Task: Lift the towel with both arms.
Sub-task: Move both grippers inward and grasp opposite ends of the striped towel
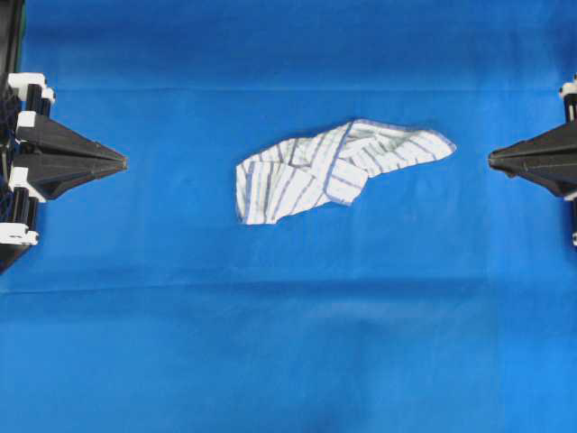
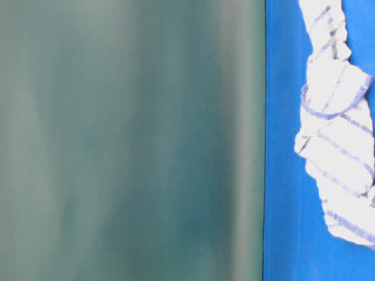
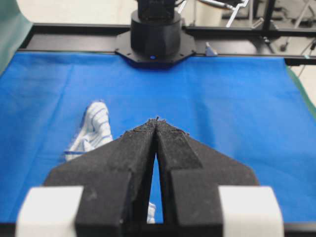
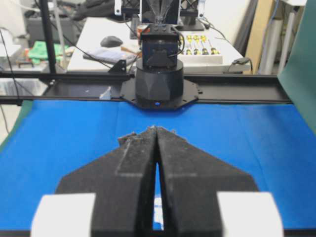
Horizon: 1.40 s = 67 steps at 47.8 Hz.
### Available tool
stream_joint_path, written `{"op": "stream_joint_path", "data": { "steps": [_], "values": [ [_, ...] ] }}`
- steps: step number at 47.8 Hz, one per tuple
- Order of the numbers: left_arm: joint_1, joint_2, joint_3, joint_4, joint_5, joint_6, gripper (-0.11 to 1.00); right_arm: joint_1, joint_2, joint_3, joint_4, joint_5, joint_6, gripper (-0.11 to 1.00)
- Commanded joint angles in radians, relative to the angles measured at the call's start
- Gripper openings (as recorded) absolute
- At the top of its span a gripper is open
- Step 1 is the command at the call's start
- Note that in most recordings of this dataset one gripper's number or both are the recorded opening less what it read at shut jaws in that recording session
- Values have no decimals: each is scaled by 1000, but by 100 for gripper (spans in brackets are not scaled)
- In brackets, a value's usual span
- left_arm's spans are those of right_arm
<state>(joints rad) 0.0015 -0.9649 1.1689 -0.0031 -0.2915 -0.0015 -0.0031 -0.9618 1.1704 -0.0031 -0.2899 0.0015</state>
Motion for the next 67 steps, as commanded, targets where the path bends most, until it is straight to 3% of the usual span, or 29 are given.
{"op": "stream_joint_path", "data": {
  "steps": [1,15,32,37,45,49,55,67],
  "values": [
    [2,29,-38,-17,-6,5,0,-9,3,-25,0,-2,-8,0],
    [2,242,-87,-17,-44,8,0,-78,91,-66,2,172,8,-1],
    [2,500,-133,-18,-58,6,2,-149,311,-75,6,195,8,0],
    [11,577,-146,-20,-58,5,20,-166,394,-92,6,196,8,2],
    [41,699,-169,-20,-60,3,72,-199,561,-118,3,193,6,49],
    [54,772,-190,-20,-60,5,90,-216,653,-133,2,192,5,66],
    [61,862,-221,-20,-78,5,91,-236,756,-163,2,189,0,61],
    [63,1015,-255,-23,-150,3,91,-259,919,-206,-6,153,-8,62]
  ]
}}
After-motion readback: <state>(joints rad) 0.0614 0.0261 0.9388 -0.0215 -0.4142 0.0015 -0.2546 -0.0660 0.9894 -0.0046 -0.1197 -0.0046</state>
